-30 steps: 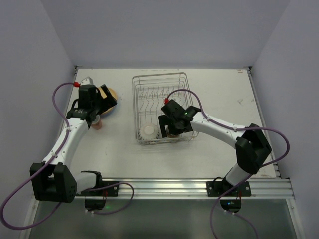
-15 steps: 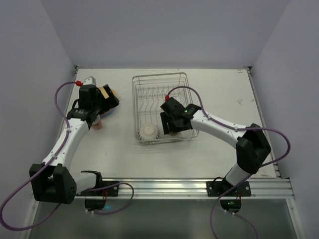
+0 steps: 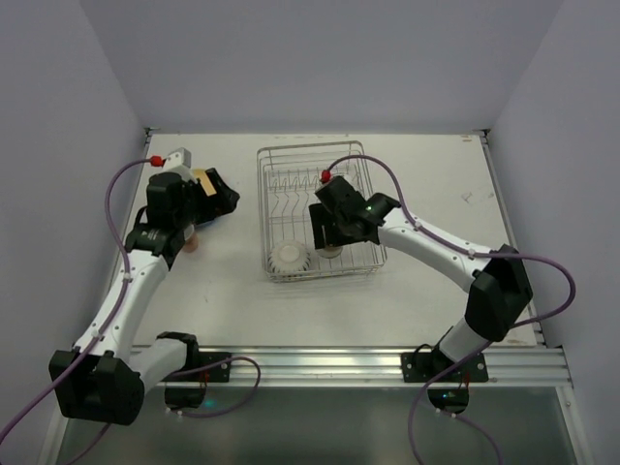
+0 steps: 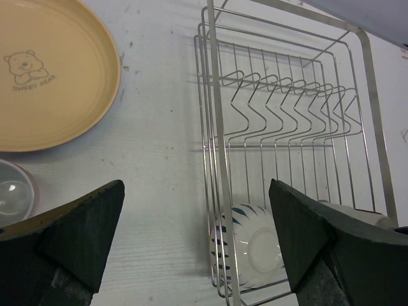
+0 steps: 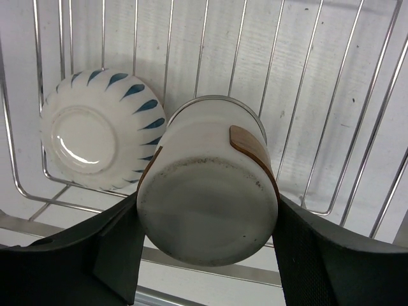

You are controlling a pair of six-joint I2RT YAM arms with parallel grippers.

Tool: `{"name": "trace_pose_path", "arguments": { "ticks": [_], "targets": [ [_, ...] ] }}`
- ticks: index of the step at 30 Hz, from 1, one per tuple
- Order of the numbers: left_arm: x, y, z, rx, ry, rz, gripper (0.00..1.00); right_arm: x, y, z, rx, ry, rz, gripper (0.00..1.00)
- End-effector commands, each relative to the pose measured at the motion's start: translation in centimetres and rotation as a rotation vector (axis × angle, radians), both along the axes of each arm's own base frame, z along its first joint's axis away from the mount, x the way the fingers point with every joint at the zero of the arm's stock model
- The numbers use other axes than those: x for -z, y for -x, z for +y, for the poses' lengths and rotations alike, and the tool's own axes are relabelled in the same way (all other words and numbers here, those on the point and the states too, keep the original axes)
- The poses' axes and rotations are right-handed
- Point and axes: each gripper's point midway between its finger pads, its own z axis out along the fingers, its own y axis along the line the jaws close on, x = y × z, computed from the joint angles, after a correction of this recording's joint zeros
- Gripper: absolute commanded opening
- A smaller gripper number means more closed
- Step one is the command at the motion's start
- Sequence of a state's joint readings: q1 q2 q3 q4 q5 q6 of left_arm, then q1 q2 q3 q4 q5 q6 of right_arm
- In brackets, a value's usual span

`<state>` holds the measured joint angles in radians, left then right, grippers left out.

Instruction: Unload the mixed dishes from the dish rack

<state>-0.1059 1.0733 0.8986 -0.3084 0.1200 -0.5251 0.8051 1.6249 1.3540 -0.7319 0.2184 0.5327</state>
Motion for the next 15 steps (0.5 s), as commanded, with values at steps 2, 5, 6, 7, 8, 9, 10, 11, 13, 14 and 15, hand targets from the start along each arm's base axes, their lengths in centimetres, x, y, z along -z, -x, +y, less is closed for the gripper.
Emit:
{"name": "trace_pose_path", "arguments": {
  "ticks": [2,5,6,7,8,9,10,11,13,14,15],
  "targets": [
    [-1.5,0.2,0.6,-0.01,-0.06,-0.05,1.0,-6.0,-1.0,0.8,-0.016,-0.193,-0.11,0.44],
    [-1.3,0.8,-0.4,0.045,-0.031,-0.049,1.0,-7.0,-0.6,0.5,-0.027,-0.287,-0.116,0.43],
    [-1.7,0.7,-1.0,0.071,-0.017,-0.076,1.0,-7.5,-1.1,0.2,-0.019,-0.324,-0.132,0.43],
    [-1.7,0.8,-1.4,0.095,-0.003,-0.083,1.0,-7.8,-1.1,0.0,-0.009,-0.351,-0.132,0.43],
    [-1.6,1.2,-2.4,0.149,0.023,-0.083,1.0,-8.2,-0.7,0.1,-0.027,-0.393,-0.119,0.42],
    [-1.9,1.2,-3.1,0.178,0.04,-0.102,1.0,-8.8,-1.0,-0.6,-0.014,-0.439,-0.136,0.41],
    [-1.9,1.6,-4.0,0.224,0.062,-0.105,1.0,-9.1,-1.0,-0.8,-0.017,-0.473,-0.132,0.41],
    [-1.6,1.8,-4.6,0.247,0.075,-0.101,1.0,-9.3,-0.9,-0.9,-0.025,-0.508,-0.132,0.41],
    [-2.0,2.4,-6.3,0.322,0.128,-0.118,1.0,-10.3,-0.5,-1.3,-0.052,-0.61,-0.14,0.41],
    [-1.5,2.8,-6.9,0.346,0.153,-0.107,1.0,-9.7,-0.4,-1.8,-0.046,-0.627,-0.131,0.41],
    [-2.3,2.9,-7.8,0.38,0.195,-0.138,1.0,-11.0,0.0,-1.5,-0.082,-0.688,-0.155,0.41]
  ]
}}
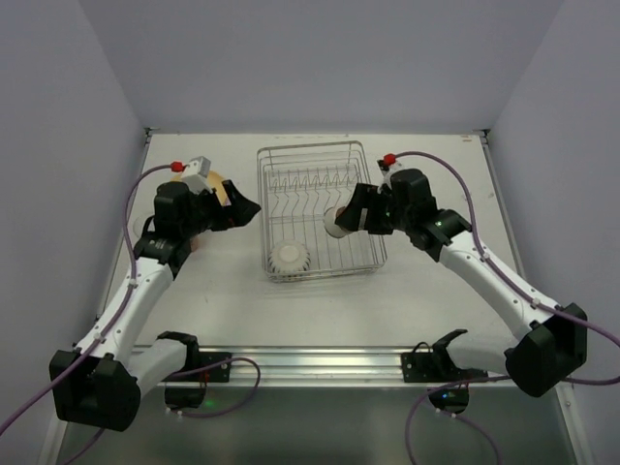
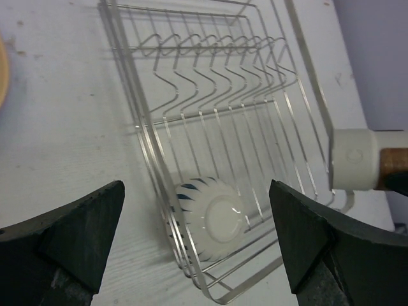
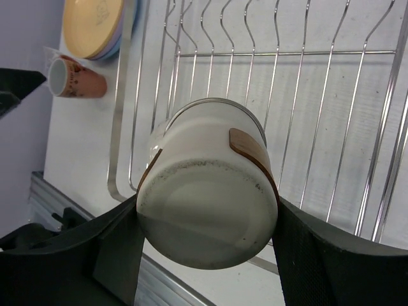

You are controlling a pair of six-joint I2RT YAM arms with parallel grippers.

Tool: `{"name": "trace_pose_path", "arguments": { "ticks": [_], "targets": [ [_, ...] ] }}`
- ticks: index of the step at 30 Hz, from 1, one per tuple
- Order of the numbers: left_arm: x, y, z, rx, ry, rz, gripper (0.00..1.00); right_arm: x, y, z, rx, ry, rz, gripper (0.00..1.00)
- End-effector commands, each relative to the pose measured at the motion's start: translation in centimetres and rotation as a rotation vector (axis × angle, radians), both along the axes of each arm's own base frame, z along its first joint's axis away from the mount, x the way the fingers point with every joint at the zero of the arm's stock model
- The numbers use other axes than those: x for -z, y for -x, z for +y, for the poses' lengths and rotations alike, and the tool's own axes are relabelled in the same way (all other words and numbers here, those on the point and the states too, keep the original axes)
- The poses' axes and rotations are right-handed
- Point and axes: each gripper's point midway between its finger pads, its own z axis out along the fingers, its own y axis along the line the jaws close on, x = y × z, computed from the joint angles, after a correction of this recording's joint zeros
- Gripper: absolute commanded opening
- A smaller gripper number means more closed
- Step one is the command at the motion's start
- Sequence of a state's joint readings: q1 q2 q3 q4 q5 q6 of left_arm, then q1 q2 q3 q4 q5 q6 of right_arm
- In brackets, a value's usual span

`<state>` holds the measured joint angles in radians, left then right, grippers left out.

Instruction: Unload the mixed dishes from the dish rack

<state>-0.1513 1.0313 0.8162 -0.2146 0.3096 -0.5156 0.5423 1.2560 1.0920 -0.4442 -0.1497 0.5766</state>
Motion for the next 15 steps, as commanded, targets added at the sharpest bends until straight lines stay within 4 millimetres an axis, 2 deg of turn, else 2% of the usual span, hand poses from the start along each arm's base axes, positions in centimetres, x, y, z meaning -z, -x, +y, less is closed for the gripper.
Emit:
{"name": "trace_pose_path", "arguments": {
  "ticks": [1,3,4,6,7,8,10,11,13,15],
  "targets": [
    [-2.7,1.8,-4.5,0.235,0.164,-0.09,1.0,-4.0,1.0,2.0,-0.124,-0.224,-0.085,0.41],
    [-3.5,2.2,-5.6,0.282,0.238,-0.112,1.0,-4.3,1.3,1.7,-0.139,-0.272,-0.118,0.41],
    [-3.5,2.7,-6.1,0.32,0.261,-0.107,1.0,-5.6,1.9,1.5,-0.143,-0.313,-0.15,0.41],
    [-4.1,3.1,-6.6,0.347,0.296,-0.112,1.0,-6.2,2.5,1.3,-0.166,-0.376,-0.19,0.41],
    [-4.4,3.7,-7.0,0.381,0.312,-0.113,1.0,-7.3,3.1,1.0,-0.179,-0.405,-0.224,0.42],
    [-5.2,3.9,-7.3,0.404,0.339,-0.135,1.0,-7.0,3.3,0.7,-0.183,-0.418,-0.228,0.42],
    [-5.8,5.1,-8.0,0.471,0.383,-0.14,1.0,-8.2,4.0,0.9,-0.224,-0.466,-0.266,0.42],
    [-6.8,5.5,-8.3,0.497,0.419,-0.17,1.0,-8.3,4.4,0.8,-0.237,-0.475,-0.274,0.42],
    [-7.2,6.7,-8.9,0.557,0.458,-0.167,1.0,-8.8,4.9,1.1,-0.267,-0.501,-0.287,0.42],
    [-8.3,7.5,-9.4,0.6,0.504,-0.191,1.0,-9.1,5.3,1.3,-0.293,-0.528,-0.301,0.42]
  ]
}}
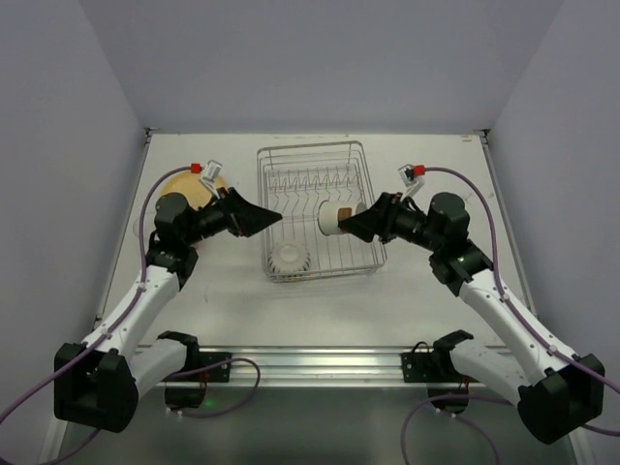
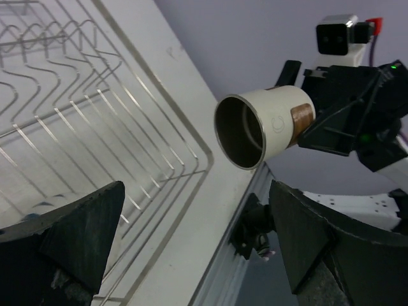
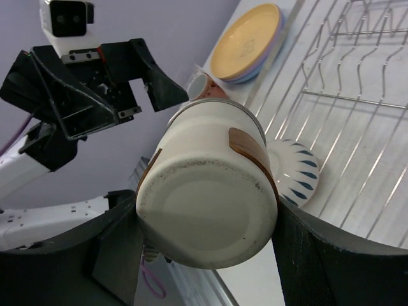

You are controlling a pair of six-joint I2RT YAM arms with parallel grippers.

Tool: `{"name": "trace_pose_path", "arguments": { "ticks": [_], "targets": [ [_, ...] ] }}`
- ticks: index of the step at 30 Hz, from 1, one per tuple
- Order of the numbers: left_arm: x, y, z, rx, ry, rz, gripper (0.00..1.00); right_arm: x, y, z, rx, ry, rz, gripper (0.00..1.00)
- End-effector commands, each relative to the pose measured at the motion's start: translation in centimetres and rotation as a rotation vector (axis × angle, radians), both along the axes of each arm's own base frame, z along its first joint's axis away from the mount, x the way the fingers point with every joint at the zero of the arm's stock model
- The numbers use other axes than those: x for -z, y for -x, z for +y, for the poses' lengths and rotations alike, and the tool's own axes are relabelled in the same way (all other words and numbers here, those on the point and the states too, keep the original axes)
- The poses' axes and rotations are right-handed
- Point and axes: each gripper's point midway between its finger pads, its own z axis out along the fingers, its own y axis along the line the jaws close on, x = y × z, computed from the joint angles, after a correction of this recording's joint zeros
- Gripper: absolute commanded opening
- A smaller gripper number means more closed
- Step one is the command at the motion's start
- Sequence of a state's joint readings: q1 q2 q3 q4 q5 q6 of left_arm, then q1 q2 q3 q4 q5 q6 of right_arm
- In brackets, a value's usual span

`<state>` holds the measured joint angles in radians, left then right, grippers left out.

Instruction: Unload the mixed dishes from the dish rack

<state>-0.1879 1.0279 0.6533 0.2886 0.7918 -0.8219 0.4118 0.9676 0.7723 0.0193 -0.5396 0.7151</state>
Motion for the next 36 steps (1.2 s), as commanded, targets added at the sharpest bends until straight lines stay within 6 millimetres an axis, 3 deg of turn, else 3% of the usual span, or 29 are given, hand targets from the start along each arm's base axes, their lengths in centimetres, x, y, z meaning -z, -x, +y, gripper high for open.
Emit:
{"name": "trace_pose_path", "arguments": {
  "ticks": [1,11,24,36],
  "targets": [
    [-3.5,3.3,-1.7,0.18,0.123,-0.087,1.0,-3.3,1.6,1.1,-0.117,-0.113,-0.109,0.42],
    [-6.6,7.1,-4.1,0.347,0.234,-0.168,1.0,-4.2,3.3,1.3,-0.197,-0.141,-0.196,0.41],
    [-6.1,7.7,-6.6,0.382,0.263,-0.114,0.96,-4.7,5.2,2.0,-0.288,-0.156,-0.215,0.41],
    [-7.1,8.7,-7.8,0.416,0.293,-0.112,0.9,-4.2,6.3,3.0,-0.326,-0.127,-0.221,0.4]
  ]
}}
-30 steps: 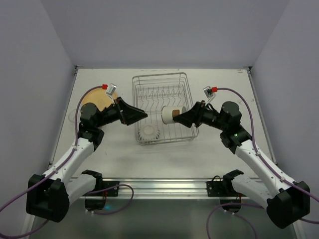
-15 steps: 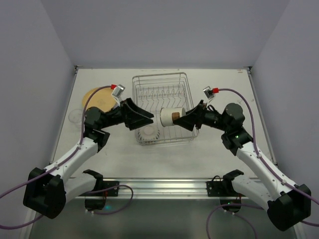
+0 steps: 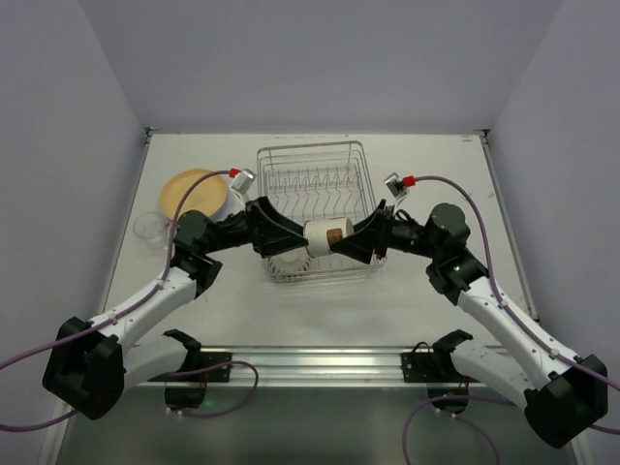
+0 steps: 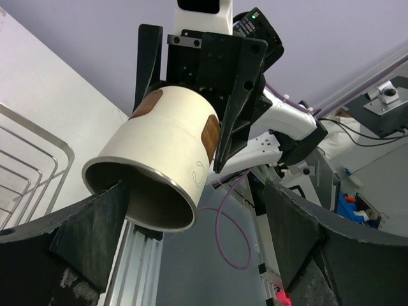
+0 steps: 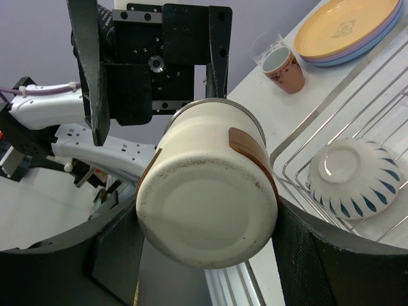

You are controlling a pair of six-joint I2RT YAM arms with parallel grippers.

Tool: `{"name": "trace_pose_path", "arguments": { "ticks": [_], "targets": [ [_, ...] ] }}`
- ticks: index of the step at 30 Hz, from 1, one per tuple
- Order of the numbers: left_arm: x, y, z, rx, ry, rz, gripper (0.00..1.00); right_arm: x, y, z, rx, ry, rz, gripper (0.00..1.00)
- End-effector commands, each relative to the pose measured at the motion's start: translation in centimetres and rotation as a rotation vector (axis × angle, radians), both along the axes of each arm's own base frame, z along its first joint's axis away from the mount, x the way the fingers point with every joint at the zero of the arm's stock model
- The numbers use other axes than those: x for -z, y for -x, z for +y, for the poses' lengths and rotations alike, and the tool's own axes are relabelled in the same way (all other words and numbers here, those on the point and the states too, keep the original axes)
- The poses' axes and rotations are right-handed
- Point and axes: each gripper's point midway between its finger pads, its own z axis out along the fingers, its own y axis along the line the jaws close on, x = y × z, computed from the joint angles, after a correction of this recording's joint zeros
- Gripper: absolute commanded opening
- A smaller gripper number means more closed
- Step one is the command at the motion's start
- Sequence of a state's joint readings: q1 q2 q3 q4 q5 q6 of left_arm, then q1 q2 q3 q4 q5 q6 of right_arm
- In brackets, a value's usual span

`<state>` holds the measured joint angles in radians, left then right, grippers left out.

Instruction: Unload the mixed dishes from the dish rack

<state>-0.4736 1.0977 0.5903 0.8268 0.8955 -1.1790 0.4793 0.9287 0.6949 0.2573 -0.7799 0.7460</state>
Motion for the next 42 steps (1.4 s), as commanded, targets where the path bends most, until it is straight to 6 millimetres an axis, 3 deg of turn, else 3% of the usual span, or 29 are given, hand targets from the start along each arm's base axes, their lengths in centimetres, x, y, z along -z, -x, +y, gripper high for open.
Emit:
{"name": "trace_pose_path", "arguments": {
  "ticks": [1,5,10,14,19,20,22,24,26,28,37,40,42],
  "targets": [
    [-1.8,0.3,-0.2,-0.001,0.048,-0.045,0.89,-1.6,0.7,0.1,-0.021,-0.016,-0.078,0.4],
    [-2.1,0.8,-0.5,0.013,0.056,-0.049,0.85,-1.3,0.8,0.1,-0.016,-0.006,-0.075,0.4],
    [-2.6,1.4,-0.7,0.02,0.072,-0.057,0.73,-0.6,0.7,0.2,-0.012,0.006,-0.066,0.4],
    [-2.9,1.8,-1.0,0.024,0.082,-0.057,0.5,0.0,0.6,0.2,-0.008,0.012,-0.058,0.39],
    [-3.0,2.1,-1.0,0.019,0.081,-0.04,0.33,0.7,0.7,0.1,-0.002,0.02,-0.047,0.39],
    [-3.0,2.1,-1.0,0.016,0.081,-0.041,0.25,0.7,0.8,0.1,-0.002,0.021,-0.049,0.39],
    [-2.9,2.1,-1.0,0.009,0.074,-0.032,0.18,0.9,0.8,0.1,0.003,0.025,-0.045,0.39],
    [-2.4,1.8,-1.1,-0.004,0.055,-0.007,0.01,1.3,0.8,0.0,0.01,0.03,-0.035,0.46],
    [-2.2,1.9,-1.1,-0.008,0.048,0.001,0.0,1.6,0.7,0.0,0.018,0.036,-0.029,0.64],
    [-1.9,2.0,-1.0,-0.009,0.042,0.008,0.0,2.0,0.5,-0.1,0.031,0.048,-0.013,0.98],
    [-1.5,2.0,-0.1,-0.087,-0.018,-0.022,0.0,2.4,1.1,-0.5,0.037,0.042,-0.028,0.99],
    [-1.7,1.4,0.2,-0.14,-0.059,-0.043,0.0,2.1,1.4,-0.7,0.042,0.039,-0.04,0.99],
    [-0.5,0.2,0.6,-0.211,-0.132,-0.024,0.0,2.2,1.4,-0.9,0.048,0.042,-0.035,0.99]
  ]
}}
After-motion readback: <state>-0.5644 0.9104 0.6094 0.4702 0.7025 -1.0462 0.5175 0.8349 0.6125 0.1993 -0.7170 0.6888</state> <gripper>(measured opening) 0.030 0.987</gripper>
